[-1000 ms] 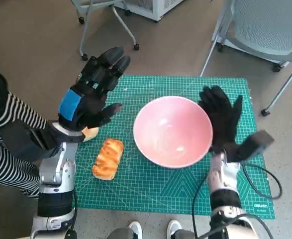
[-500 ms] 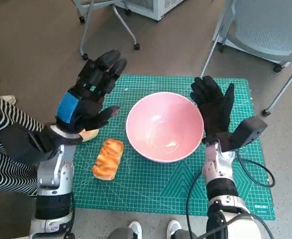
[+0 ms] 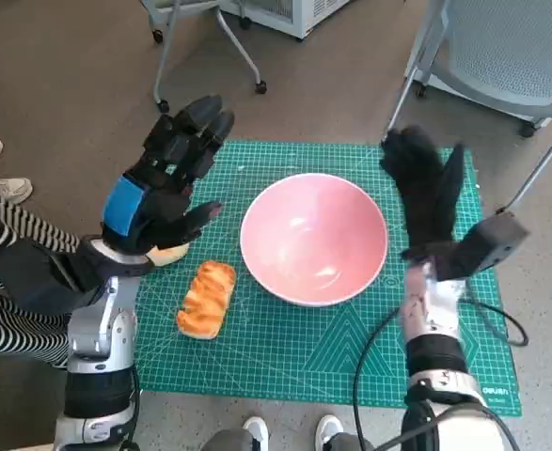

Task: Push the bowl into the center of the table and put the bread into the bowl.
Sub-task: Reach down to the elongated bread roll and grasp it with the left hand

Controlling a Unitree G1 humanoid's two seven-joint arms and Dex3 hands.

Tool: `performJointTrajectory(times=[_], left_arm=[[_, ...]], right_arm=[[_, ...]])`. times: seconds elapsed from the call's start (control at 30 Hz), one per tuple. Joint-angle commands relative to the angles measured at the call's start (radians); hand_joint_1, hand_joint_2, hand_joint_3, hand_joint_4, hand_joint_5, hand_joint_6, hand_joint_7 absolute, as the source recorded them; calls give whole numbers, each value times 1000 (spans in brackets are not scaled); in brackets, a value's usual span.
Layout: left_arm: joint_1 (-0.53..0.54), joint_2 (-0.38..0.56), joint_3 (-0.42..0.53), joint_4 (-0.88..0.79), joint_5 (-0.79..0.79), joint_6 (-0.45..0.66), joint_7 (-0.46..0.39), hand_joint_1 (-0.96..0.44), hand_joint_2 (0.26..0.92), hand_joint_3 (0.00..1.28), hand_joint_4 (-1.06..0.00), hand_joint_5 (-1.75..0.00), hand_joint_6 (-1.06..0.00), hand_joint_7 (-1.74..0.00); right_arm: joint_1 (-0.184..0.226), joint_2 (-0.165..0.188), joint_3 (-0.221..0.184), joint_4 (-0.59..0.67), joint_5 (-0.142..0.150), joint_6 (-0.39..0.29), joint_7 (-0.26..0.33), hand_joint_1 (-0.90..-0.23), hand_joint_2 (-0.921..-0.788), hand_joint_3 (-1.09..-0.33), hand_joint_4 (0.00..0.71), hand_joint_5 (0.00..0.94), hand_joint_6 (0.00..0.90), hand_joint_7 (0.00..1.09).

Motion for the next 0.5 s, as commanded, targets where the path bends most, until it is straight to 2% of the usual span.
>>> performJointTrajectory(times=[0.03, 0.27, 0.4, 0.5], left_arm=[[-17, -11, -15, -11, 10, -1, 15, -617, 921, 275, -94, -73, 1, -519], [-51, -30, -36, 7, 12, -5, 24, -621, 921, 281, -102, -69, 1, -530], [-69, -40, -41, 12, 8, -2, 25, -619, 921, 285, -106, -68, 1, -541], [-90, -54, -46, 16, -7, 5, 20, -609, 921, 284, -107, -66, 1, -545]], right_arm=[[84, -16, 52, -174, -35, 31, 3, -626, -921, -823, 153, 3, 60, 508], [163, -56, 118, -455, -63, 91, 20, -674, -921, -773, 152, 2, 36, 571], [191, -75, 139, -555, -62, 136, 20, -697, -921, -751, 161, 6, 33, 587], [210, -94, 153, -633, -75, 179, 15, -713, -921, -734, 168, 8, 36, 601]])
